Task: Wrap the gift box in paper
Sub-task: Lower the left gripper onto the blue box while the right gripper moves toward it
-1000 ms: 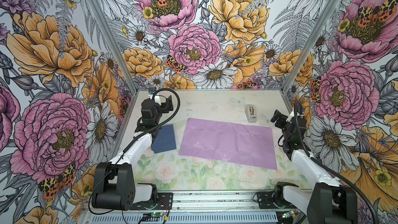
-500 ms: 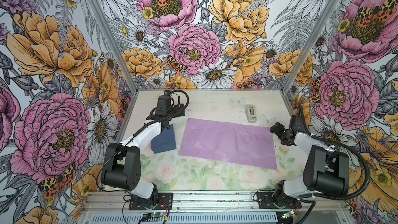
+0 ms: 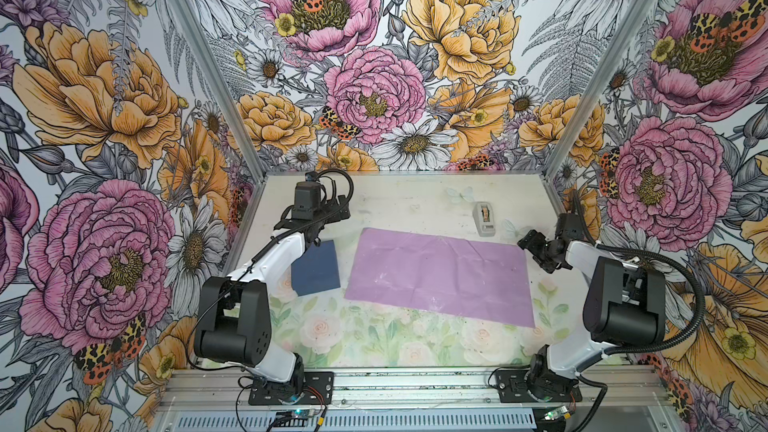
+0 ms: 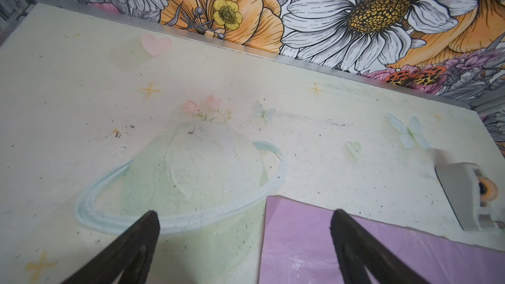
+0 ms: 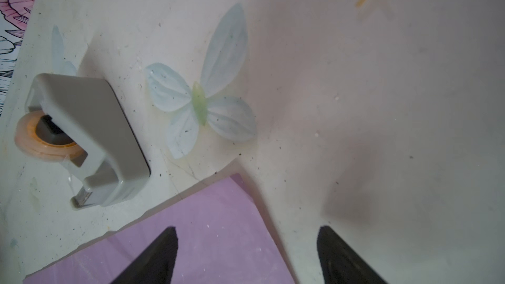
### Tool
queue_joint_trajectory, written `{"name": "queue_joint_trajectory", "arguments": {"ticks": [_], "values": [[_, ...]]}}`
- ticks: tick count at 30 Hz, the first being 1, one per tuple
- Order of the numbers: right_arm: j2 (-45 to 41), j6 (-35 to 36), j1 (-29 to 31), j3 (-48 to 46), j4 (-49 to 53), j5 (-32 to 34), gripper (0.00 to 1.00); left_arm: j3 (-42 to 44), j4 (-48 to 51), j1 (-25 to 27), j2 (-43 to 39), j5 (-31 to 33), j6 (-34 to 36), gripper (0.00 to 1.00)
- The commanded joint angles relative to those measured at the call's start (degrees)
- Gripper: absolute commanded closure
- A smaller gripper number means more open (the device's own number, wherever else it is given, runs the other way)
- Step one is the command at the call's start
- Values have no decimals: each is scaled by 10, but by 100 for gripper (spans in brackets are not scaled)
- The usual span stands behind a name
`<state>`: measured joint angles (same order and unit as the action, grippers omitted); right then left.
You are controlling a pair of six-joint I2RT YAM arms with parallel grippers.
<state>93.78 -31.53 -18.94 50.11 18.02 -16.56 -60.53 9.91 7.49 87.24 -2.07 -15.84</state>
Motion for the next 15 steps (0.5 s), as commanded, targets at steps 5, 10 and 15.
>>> {"name": "queue_joint_trajectory", "arguments": {"ticks": [5,10,15], "values": [[30,-4,20,24,5,-37,18,10,2,-18,-20,-91,-27,1],[54,0,39,38,4,-45,18,21,14,-25,-35,-92,-28,1],[74,5,62,61,5,-51,19,35,20,-39,-53,-95,-40,1]]}}
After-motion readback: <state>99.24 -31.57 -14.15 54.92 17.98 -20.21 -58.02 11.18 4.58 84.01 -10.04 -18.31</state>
